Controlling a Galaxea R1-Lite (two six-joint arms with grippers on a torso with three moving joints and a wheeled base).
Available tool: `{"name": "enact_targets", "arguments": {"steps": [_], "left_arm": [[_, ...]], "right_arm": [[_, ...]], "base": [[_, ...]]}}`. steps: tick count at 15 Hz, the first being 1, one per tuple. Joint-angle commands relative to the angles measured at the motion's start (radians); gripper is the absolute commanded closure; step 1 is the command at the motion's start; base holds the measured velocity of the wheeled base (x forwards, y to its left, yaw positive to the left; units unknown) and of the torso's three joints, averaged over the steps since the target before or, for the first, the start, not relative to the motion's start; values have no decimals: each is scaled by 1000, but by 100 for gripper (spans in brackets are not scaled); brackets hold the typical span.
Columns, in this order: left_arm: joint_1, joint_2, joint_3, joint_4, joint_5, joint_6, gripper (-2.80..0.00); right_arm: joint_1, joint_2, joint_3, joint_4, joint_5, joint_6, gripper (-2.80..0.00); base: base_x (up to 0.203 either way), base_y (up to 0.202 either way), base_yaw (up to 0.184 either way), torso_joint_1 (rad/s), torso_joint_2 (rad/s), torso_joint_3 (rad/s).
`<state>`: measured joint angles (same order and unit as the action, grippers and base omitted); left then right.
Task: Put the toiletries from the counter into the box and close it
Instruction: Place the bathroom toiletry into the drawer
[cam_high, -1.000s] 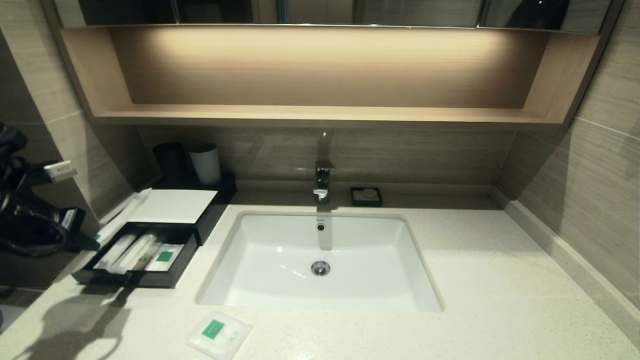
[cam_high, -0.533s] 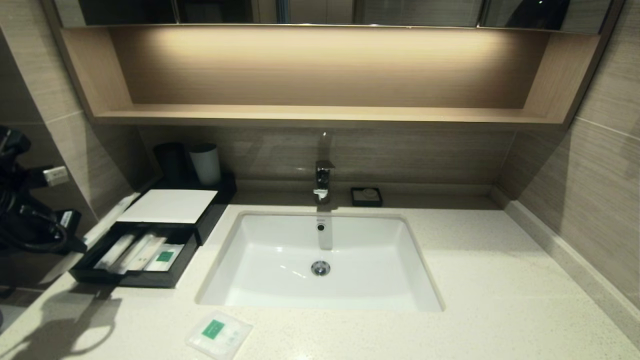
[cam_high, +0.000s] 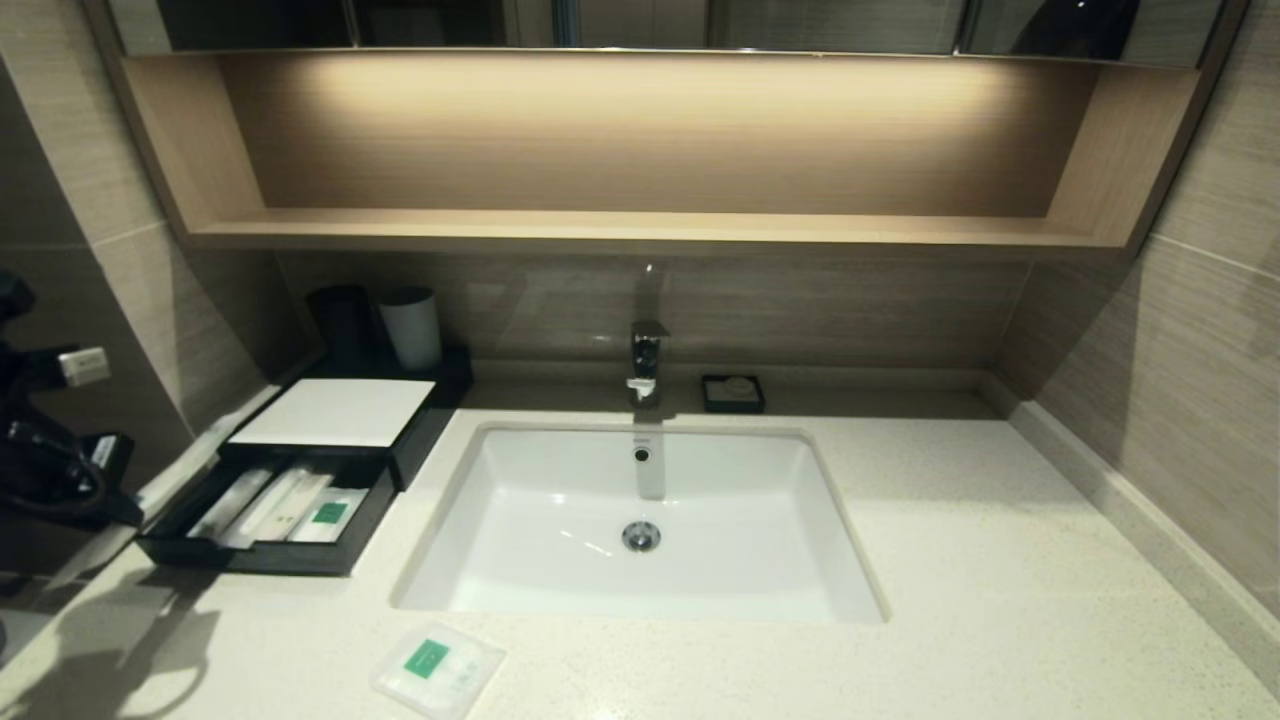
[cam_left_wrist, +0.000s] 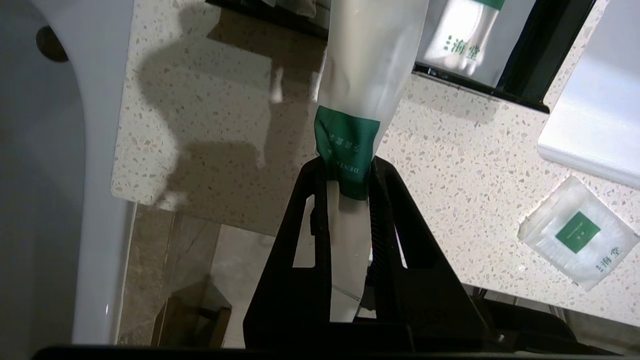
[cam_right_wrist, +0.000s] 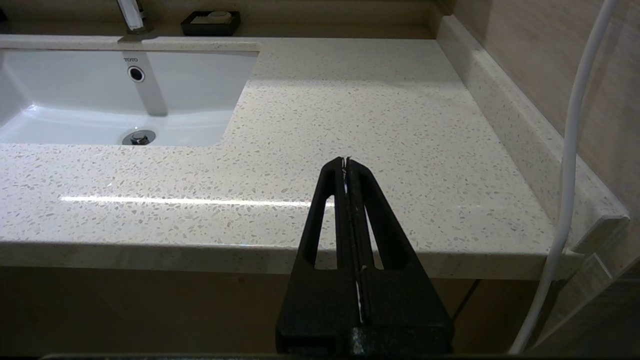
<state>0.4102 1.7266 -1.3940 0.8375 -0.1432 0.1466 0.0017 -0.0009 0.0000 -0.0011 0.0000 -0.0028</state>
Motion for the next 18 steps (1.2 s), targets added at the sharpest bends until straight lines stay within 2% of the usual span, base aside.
{"name": "enact_targets", "arguments": {"steps": [1,12,18], "left_arm": [[18,-8,3,14,-1,11,0],[33,55,17,26,-1,117,0],[33,92,-2,12,-3,115,0]], "right_arm": [[0,-1,2,0,0,0,0],[0,1,2,0,0,0,0],[0,-1,2,0,0,0,0]], "base": [[0,0,0,0,0,0],[0,0,0,0,0,0],[0,0,0,0,0,0]]}}
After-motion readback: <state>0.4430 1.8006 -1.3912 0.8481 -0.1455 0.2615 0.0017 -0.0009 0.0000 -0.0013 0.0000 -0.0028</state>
